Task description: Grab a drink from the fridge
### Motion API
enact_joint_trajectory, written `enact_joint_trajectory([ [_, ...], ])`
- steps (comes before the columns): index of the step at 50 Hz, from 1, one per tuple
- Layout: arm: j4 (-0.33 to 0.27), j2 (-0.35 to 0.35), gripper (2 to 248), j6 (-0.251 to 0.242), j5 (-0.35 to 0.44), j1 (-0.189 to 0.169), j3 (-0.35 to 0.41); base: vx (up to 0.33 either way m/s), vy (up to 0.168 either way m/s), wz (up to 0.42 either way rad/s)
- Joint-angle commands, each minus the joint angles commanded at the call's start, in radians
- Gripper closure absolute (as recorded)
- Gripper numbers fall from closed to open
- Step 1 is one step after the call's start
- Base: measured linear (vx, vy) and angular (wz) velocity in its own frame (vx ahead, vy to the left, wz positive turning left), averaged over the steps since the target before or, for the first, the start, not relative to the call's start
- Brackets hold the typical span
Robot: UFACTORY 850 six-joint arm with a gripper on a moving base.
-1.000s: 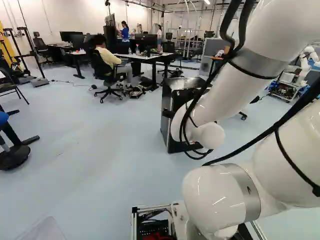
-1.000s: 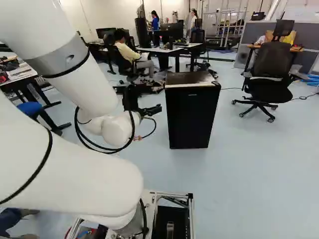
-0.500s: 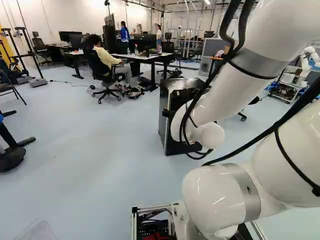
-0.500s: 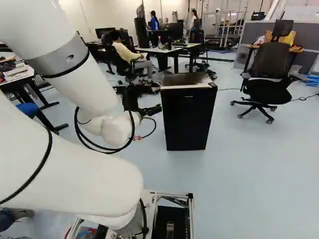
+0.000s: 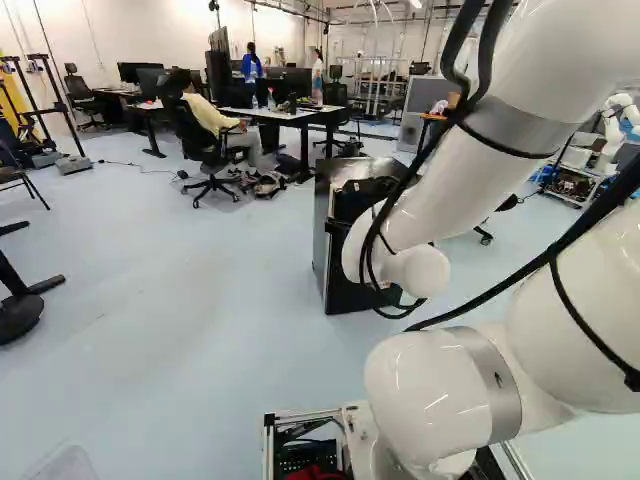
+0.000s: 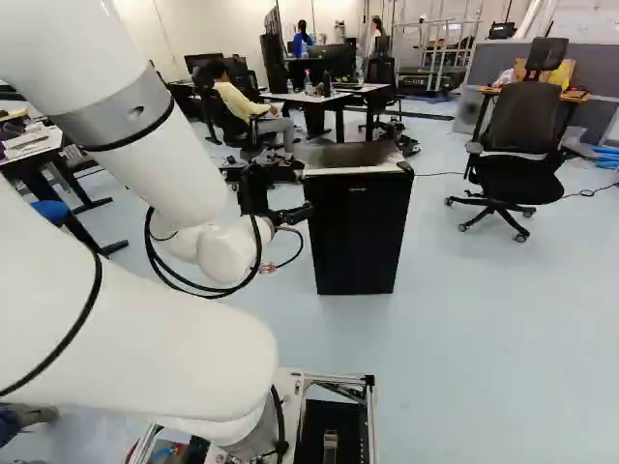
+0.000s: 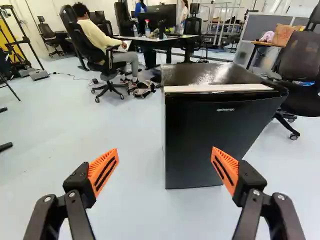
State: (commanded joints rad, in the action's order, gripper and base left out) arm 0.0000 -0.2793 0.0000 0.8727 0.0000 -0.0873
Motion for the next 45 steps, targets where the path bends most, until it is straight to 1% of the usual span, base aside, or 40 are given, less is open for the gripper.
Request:
enact_joint_trajectory([
  [21, 0.0, 0.0, 3, 0.0, 0.0, 0.0, 0.0, 0.0, -0.049, 0.003],
  [45, 0.0, 0.0, 3, 0.0, 0.0, 0.0, 0.0, 0.001, -0.012, -0.019],
])
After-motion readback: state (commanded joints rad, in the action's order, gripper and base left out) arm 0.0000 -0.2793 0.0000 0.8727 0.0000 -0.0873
